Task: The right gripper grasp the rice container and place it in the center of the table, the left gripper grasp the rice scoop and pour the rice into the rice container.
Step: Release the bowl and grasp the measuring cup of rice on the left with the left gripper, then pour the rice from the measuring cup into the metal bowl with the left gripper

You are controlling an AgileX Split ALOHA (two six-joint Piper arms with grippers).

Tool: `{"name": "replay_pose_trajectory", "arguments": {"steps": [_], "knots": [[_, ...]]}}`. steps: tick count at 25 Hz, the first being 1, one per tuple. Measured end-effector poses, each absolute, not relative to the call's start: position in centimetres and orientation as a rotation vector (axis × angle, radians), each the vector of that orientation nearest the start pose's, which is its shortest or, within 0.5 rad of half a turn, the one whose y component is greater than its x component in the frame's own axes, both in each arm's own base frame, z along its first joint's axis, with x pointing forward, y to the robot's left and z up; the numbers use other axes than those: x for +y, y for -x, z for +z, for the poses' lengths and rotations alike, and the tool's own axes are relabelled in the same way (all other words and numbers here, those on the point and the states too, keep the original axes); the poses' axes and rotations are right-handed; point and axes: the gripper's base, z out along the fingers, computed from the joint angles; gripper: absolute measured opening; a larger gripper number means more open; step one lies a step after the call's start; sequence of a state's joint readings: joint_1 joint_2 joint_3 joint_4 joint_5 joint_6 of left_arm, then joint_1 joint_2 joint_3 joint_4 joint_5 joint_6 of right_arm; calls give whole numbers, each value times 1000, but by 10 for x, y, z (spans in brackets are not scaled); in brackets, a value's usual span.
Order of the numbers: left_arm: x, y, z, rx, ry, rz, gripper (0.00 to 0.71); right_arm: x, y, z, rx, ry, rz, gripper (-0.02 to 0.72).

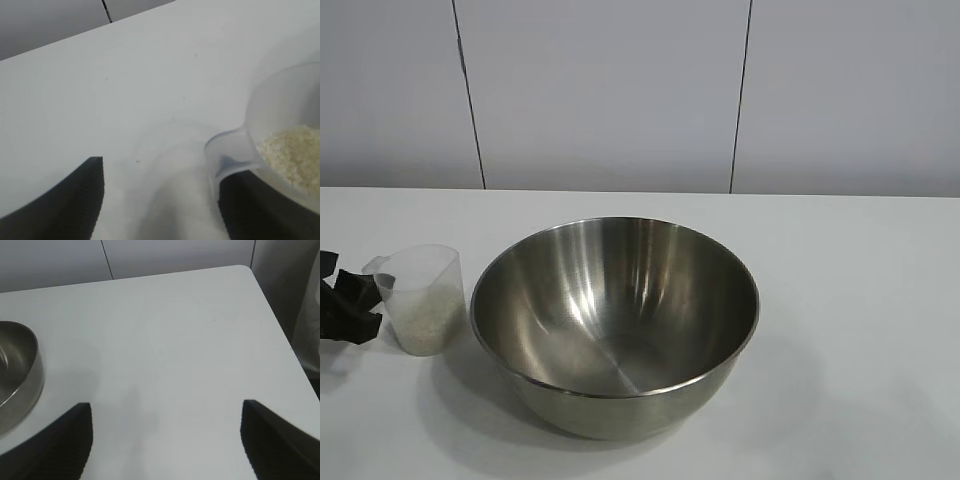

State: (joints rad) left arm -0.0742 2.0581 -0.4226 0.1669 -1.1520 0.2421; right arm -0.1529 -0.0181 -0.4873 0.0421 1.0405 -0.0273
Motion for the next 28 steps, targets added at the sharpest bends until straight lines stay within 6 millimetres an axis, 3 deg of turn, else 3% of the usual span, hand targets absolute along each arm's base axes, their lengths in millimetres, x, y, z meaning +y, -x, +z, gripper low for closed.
{"name": "replay_pose_trajectory", "arguments": {"steps": [4,10,15,28], "knots": [[-36,-277,70,1903,-463,-24,424,5,5,275,2014,-125,-51,557],[-40,-276,70,1894,-497,-59,161,5,5,275,2014,-125,-47,557],[-44,-275,70,1883,-542,-93,37,5,5,275,2014,-125,-47,557],[-47,-274,73,1873,-554,-136,10,5,5,276,2013,-124,-45,557]]}}
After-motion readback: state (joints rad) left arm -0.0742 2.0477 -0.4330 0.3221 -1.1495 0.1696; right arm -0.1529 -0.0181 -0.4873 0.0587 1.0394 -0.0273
